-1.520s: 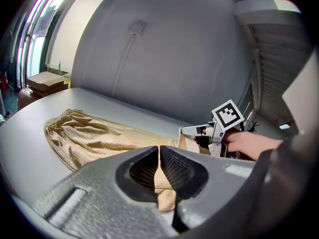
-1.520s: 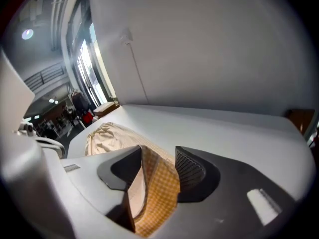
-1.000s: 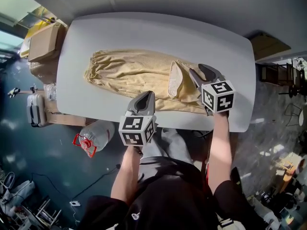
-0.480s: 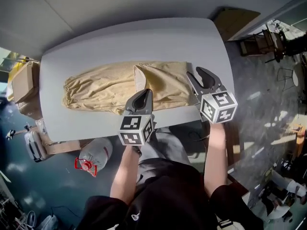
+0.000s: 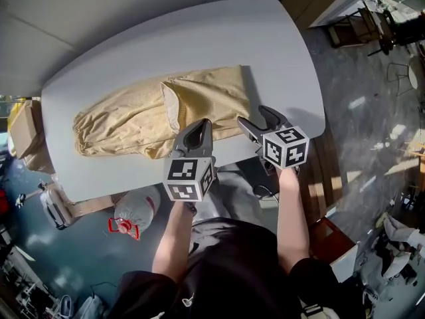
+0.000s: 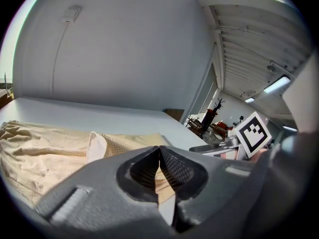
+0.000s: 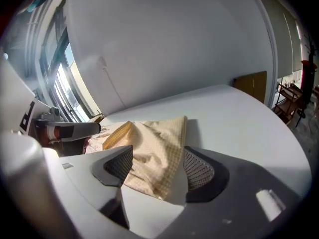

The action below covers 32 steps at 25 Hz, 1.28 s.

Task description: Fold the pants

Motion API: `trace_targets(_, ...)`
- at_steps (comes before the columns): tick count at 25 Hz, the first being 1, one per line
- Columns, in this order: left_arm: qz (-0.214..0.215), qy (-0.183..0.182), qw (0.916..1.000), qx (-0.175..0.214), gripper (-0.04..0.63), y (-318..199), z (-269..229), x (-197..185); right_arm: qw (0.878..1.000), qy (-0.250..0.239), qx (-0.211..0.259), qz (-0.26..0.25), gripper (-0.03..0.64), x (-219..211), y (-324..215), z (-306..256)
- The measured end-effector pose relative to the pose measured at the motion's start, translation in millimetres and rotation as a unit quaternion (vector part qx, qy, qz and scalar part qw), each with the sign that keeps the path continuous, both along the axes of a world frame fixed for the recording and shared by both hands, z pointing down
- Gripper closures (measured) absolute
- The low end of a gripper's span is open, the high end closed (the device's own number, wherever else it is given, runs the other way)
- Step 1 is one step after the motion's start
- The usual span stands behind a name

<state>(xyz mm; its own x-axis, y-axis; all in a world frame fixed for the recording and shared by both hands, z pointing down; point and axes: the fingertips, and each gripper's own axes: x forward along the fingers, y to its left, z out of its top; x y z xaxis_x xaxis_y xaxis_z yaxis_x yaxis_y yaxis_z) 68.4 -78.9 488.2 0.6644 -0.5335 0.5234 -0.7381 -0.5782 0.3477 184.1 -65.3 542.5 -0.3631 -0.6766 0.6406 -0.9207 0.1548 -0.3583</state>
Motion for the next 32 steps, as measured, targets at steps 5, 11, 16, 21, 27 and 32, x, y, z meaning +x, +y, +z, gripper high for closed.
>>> trace_targets(5,-0.001,-0.017,0.9997,-0.015,0.588,5,24,5,0.999,-0.02,-0.029,0.009,0.295,1,4,29)
trace_targets(11,-0.009,-0.021,0.9992,-0.032,0.591,15,41,3,0.997,-0.053,-0.058,0.016,0.394,-7,10,50)
trace_targets(16,-0.009,-0.025,0.999,-0.035,0.591,18,43,2,0.992,-0.091,-0.079,0.03,0.502,-8,10,54)
trace_targets(21,-0.006,-0.028,0.999,-0.036,0.591,14,43,4,0.994,-0.08,-0.077,0.023,0.568,-5,9,51)
trace_targets(27,0.017,-0.028,0.9986,-0.041,0.591,16,47,23,0.993,-0.072,-0.074,0.054,0.571,34,22,49)
trace_targets(32,0.058,-0.02,0.9973,-0.039,0.591,27,44,69,0.99,-0.052,-0.078,0.107,0.571,99,55,50)
